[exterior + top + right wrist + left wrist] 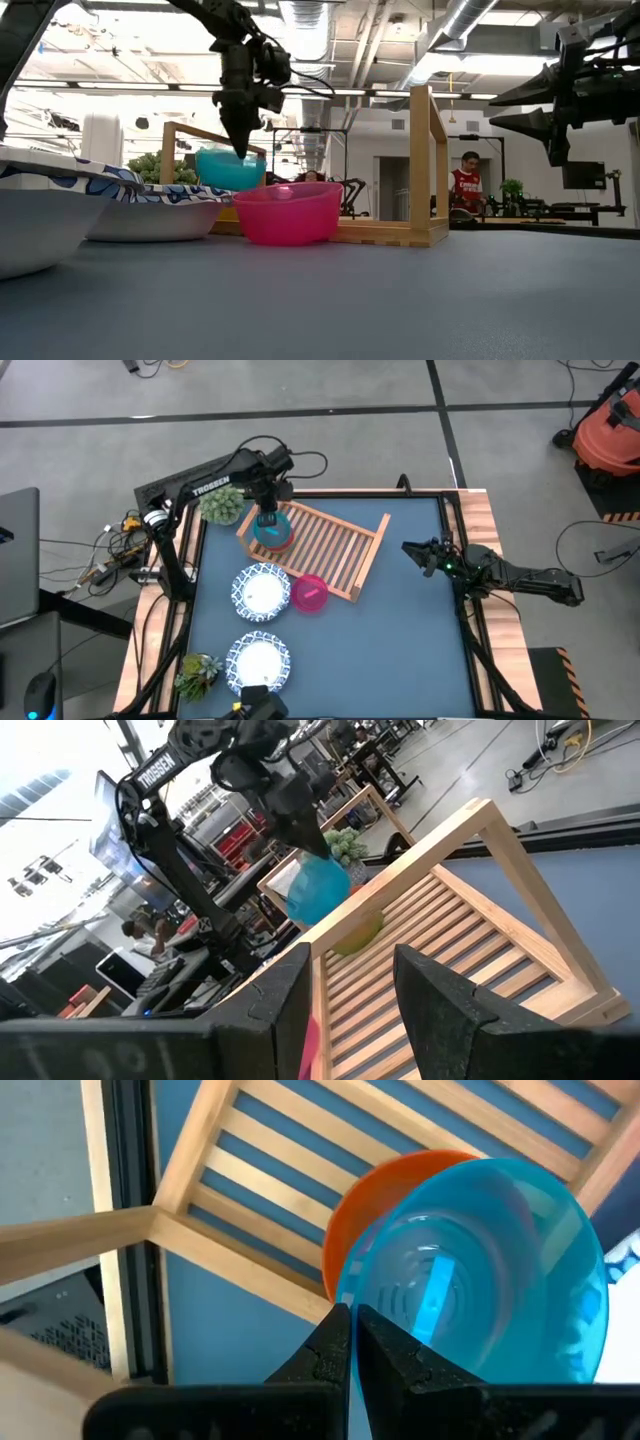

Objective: Place and stack bowls onto a shelf
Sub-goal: Stack the small blue bowl on top of the small orange bowl on the shelf

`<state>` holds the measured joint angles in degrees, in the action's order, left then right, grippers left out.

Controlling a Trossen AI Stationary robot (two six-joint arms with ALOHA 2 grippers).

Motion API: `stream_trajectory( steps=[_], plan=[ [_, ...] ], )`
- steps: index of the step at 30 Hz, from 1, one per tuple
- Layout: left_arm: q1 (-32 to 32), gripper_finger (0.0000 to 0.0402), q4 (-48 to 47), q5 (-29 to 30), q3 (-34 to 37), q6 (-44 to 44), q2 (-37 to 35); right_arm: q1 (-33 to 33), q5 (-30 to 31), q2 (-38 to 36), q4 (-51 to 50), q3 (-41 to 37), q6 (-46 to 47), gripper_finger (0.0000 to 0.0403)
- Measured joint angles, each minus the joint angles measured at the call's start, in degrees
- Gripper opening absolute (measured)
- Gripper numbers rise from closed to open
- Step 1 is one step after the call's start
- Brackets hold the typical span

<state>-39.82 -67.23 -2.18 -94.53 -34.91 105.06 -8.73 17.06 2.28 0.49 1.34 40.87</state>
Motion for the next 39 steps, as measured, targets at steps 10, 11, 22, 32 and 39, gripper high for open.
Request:
stream_trajectory(
  steps=[10,11,22,32,39],
  plan=[
    [-0.52,0.0000,1.30,-1.90,0.36,-1.53,0.02,-1.20,0.02,0.00,0.01,0.01,1.16,0.0171],
    [-0.50,0.0000,1.35,-2.10,0.36,-1.85,0.02,-1.22,0.04,0.00,0.02,0.01,1.17,0.0171],
    [-0.48,0.0000,1.83,-4.60,0.36,-1.92,0.02,-1.18,0.02,0.00,0.00,0.01,1.31,0.0171],
    [-0.48,0.0001,2.81,-5.58,2.20,-1.97,0.07,-1.18,0.00,0.00,0.01,0.01,2.25,0.0171],
    [-0.96,0.0019,5.19,-7.73,3.92,-1.58,0.03,-1.18,0.00,0.00,0.02,0.01,2.74,0.0171]
  ],
)
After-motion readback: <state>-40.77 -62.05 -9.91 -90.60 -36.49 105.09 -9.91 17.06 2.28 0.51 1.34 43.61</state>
